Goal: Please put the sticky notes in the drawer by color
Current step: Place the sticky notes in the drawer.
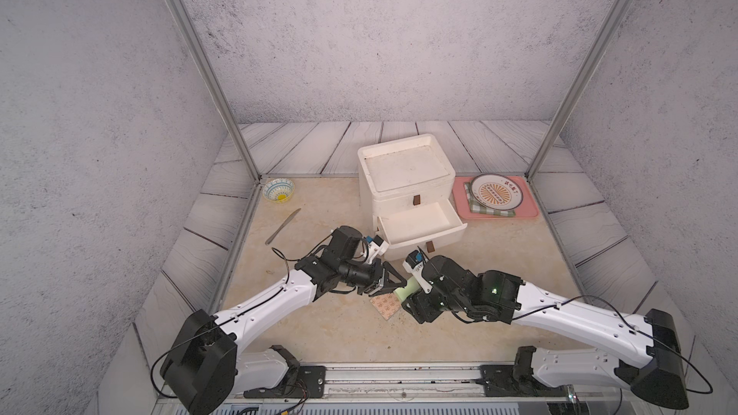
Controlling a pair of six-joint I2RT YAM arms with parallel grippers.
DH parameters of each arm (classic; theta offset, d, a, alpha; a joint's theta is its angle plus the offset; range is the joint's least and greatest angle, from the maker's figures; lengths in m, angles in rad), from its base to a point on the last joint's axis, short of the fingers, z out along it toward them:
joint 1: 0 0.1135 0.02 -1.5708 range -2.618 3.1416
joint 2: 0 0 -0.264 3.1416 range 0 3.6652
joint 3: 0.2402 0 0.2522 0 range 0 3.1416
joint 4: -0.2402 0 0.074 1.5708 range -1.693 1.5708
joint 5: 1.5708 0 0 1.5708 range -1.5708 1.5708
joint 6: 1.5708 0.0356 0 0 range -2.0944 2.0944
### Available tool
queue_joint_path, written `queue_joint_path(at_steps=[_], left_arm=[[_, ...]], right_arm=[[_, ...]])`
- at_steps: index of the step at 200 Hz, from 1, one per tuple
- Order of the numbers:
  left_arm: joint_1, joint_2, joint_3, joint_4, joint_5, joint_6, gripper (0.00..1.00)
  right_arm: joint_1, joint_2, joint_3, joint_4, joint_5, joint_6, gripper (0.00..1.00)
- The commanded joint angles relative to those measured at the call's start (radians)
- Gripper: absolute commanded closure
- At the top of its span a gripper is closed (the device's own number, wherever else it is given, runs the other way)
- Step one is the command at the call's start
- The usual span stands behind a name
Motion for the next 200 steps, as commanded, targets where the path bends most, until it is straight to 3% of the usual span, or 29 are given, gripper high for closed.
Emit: queue_joint_path(at_steps=[1, 49, 98, 122, 150, 170, 200], left_arm=[[-0.013, 0.011, -0.012, 0.014, 0.003, -0.008, 0.61], [-0.018, 0.033, -0.025, 0.058, 0.016, -0.033, 0.75], [-0.018, 0.037, -0.024, 0.065, 0.013, -0.038, 1.0], [-0.013, 0.039, 0.006, 0.062, 0.019, -0.043, 1.0], [0.032, 0.039, 0.137, -0.053, 0.033, 0.017, 1.0], [0.1, 0.042, 0.296, -0.214, 0.01, 0.116, 1.0], [0.16, 0.087, 0.506, -0.283, -0.147, 0.188, 1.0]], right_arm=[[-0.004, -0.023, 0.011, 0.038, 0.031, 0.003, 0.31], [-0.006, -0.01, 0.011, 0.061, 0.043, 0.007, 0.31], [-0.021, -0.047, 0.0, 0.065, 0.086, 0.018, 0.29], [-0.031, -0.092, -0.005, 0.051, 0.13, 0.035, 0.13], [-0.047, -0.193, 0.009, -0.02, 0.213, 0.053, 0.02], [-0.073, -0.315, 0.008, -0.081, 0.308, 0.075, 0.01], [-0.093, -0.48, -0.029, -0.17, 0.466, 0.126, 0.01]])
